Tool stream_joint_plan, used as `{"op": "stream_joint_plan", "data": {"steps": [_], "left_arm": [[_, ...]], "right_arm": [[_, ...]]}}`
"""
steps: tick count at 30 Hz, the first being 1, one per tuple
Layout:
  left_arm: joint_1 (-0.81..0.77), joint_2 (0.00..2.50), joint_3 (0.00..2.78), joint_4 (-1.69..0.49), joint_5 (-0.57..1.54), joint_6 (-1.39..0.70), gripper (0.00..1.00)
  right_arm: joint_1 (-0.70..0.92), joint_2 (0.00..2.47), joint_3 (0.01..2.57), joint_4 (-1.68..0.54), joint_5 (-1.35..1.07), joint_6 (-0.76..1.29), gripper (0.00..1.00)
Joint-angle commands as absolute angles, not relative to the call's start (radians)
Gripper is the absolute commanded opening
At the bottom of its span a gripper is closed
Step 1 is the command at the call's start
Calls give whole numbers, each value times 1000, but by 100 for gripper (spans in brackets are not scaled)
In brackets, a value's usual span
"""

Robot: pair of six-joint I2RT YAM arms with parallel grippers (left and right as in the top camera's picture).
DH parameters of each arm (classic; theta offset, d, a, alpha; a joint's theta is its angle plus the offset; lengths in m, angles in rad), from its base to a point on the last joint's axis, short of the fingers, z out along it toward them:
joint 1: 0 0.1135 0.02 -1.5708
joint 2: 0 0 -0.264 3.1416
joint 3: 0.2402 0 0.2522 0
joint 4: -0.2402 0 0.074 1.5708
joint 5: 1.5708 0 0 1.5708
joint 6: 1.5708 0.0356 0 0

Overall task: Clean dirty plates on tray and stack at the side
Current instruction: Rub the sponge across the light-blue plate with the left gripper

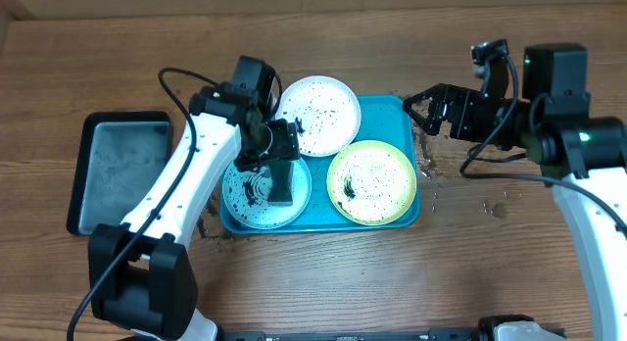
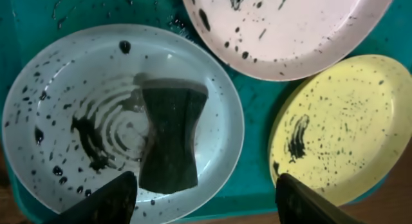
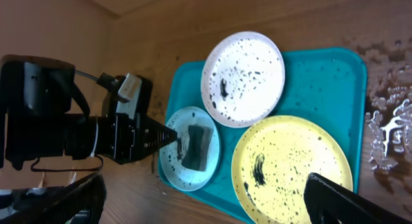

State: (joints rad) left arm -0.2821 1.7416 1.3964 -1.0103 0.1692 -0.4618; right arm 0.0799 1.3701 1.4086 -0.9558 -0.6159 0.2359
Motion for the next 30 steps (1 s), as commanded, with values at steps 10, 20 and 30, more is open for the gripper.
{"op": "stream_joint_plan", "data": {"steps": [10, 20, 30], "left_arm": [[-308, 1747, 1196, -831, 139, -532, 52], [-309, 1747, 1116, -716, 99, -532, 51], [-340, 1747, 1087, -694, 103, -539, 51]], "right_arm": [[77, 1425, 1427, -964, -603, 240, 100], [77, 1425, 1427, -964, -603, 240, 100], [77, 1426, 1426, -979, -603, 240, 100]]}}
